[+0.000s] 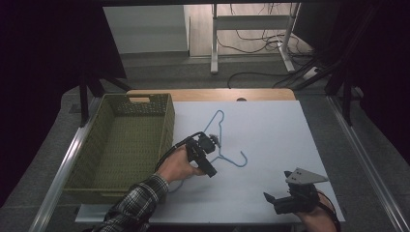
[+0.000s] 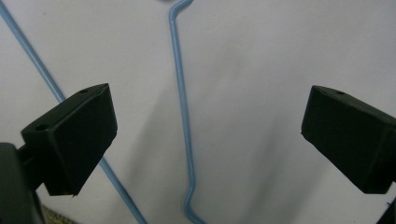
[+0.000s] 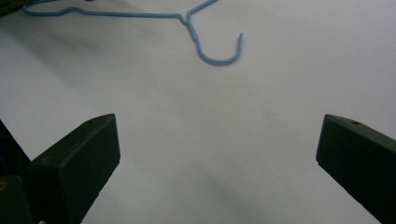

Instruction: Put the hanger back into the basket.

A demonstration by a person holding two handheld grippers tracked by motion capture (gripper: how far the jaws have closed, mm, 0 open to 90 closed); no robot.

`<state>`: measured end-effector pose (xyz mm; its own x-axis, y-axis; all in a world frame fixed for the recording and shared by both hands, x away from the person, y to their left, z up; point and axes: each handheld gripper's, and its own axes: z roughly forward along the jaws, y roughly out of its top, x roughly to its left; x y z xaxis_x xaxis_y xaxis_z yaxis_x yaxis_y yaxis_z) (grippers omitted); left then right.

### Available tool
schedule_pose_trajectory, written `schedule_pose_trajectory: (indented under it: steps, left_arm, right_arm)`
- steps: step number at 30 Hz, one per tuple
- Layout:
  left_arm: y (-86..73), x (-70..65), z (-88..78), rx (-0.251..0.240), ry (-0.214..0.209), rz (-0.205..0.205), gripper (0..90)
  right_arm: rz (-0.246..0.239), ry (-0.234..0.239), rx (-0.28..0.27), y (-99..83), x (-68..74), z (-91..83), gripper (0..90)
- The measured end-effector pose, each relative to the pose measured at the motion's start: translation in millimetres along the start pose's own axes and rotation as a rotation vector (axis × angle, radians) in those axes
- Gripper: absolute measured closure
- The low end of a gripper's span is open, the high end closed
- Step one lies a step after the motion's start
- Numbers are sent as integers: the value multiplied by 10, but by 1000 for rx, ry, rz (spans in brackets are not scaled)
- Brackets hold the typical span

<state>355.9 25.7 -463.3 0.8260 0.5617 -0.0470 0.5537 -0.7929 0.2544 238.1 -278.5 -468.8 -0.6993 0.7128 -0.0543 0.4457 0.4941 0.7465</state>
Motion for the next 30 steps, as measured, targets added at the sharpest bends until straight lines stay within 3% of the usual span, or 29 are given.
schedule_pose_trajectory:
  steps: [9,21,30]
  left_arm:
    - [79,44,175,38,14,-16,130]
    - [67,132,321,65,4,-41,469]
    - [46,183,363,85,-7,-58,651]
  right_arm:
    - [-4,-1,6,-1,4,5,0]
    - [-13,2,14,-3,13,11,0]
    - [-22,2,19,-4,17,19,0]
